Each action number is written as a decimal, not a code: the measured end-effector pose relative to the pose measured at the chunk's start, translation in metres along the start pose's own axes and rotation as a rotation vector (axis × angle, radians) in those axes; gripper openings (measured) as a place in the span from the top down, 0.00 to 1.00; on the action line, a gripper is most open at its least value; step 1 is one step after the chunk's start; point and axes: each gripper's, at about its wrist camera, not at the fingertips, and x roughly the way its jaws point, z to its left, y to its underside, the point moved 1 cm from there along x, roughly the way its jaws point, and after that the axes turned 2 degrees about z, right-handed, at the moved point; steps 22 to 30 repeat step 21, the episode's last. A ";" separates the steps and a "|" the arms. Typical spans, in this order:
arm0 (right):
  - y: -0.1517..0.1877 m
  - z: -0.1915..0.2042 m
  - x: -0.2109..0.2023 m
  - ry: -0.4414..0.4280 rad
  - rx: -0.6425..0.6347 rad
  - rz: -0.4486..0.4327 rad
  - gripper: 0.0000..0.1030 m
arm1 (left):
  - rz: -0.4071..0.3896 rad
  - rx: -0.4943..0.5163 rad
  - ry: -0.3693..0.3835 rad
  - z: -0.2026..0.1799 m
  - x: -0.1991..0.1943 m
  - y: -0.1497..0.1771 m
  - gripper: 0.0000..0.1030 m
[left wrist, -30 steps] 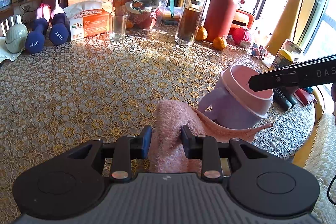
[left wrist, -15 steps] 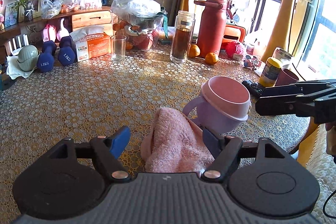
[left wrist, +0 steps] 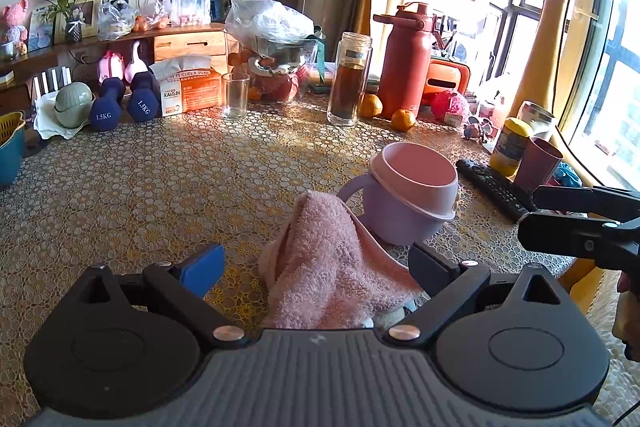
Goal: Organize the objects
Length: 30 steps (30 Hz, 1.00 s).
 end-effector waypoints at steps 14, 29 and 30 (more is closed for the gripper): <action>0.029 0.008 -0.020 0.008 0.046 -0.040 0.03 | 0.010 0.039 -0.009 -0.016 -0.022 0.020 0.04; 0.034 0.009 -0.022 0.008 0.062 -0.065 0.03 | 0.017 0.068 -0.032 -0.022 -0.027 0.020 0.04; 0.034 0.009 -0.022 0.008 0.062 -0.065 0.03 | 0.017 0.068 -0.032 -0.022 -0.027 0.020 0.04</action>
